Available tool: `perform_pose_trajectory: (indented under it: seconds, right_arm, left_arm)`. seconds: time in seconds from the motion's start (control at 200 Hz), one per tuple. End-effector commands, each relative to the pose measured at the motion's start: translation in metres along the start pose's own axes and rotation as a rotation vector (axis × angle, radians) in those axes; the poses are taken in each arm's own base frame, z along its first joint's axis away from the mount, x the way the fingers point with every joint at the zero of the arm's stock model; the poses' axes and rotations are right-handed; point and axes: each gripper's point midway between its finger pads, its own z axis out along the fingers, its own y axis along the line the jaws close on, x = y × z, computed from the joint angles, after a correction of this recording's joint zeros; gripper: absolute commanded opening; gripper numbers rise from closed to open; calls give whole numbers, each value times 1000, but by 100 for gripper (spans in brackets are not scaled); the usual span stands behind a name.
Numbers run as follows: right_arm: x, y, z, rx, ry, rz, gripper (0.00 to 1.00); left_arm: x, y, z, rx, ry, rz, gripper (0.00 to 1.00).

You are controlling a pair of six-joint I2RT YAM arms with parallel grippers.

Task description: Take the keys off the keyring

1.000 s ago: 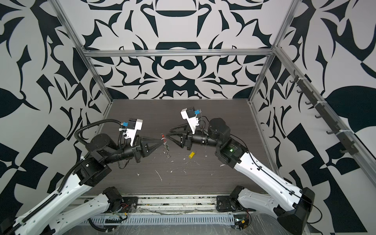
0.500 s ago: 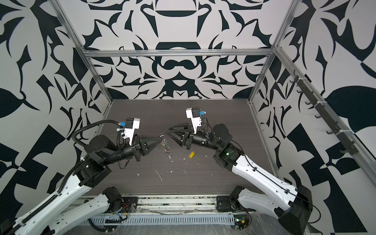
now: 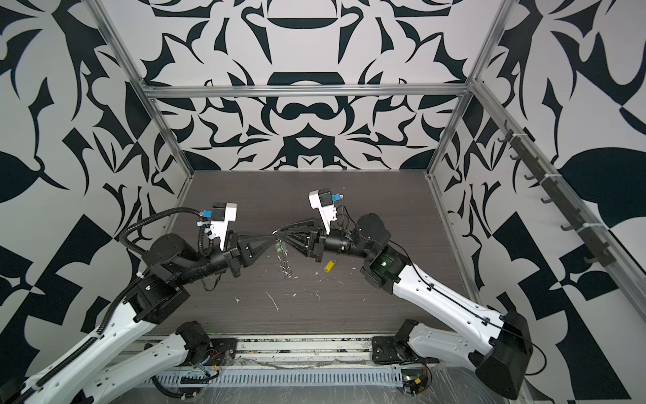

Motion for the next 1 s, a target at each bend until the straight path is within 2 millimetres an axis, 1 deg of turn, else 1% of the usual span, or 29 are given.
perform_pose_trajectory:
  seconds: [0.0,0.11,0.31,0.35,0.45,0.495,0.52,0.525,0.57,0.595,0.635,0.68,0.755,0.875,0.995]
  right_arm:
    - [-17,23,0,-72,-38,-53,28]
    - [-15,22,2,-78,-29,-46,25]
    - [-13,20,3,-75,-28,-42,15]
    - [-13,20,3,-74,-29,-44,13]
    - [-14,22,3,-80,-20,-53,0]
    - [-12,21,2,-70,-3,-62,0]
    - [-12,21,2,-62,8,-71,0]
    - [-12,21,2,-61,9,-73,0]
    - [-10,21,1,-52,27,-85,0]
    - [-9,22,0,-51,40,-92,0]
    - [-7,22,-1,-46,62,-103,0]
    - [-4,24,-1,-47,92,-114,0]
    - [1,26,-1,-52,143,-129,0]
    - [7,29,-1,-65,215,-154,0]
    - [10,34,-3,-86,268,-181,0]
  left_arm:
    - [-6,-4,-2,13,-32,21,0]
    - [-5,-4,-1,14,-30,21,0]
    - [-5,-5,0,25,-27,21,0]
    - [-4,-6,0,31,-24,20,0]
    - [-3,-7,1,35,-12,15,0]
    - [-1,-6,0,26,-1,10,0]
    - [-1,-5,0,21,4,13,6]
    - [-1,-5,0,19,4,16,6]
    - [0,-5,-4,4,8,26,22]
    - [0,-3,-6,-13,6,30,29]
    - [0,-2,-11,-32,5,45,35]
    - [1,-2,-16,-48,4,62,37]
    - [1,-5,-20,-48,19,76,37]
    - [4,-9,-18,-21,70,65,30]
    - [5,-12,-16,13,101,51,29]
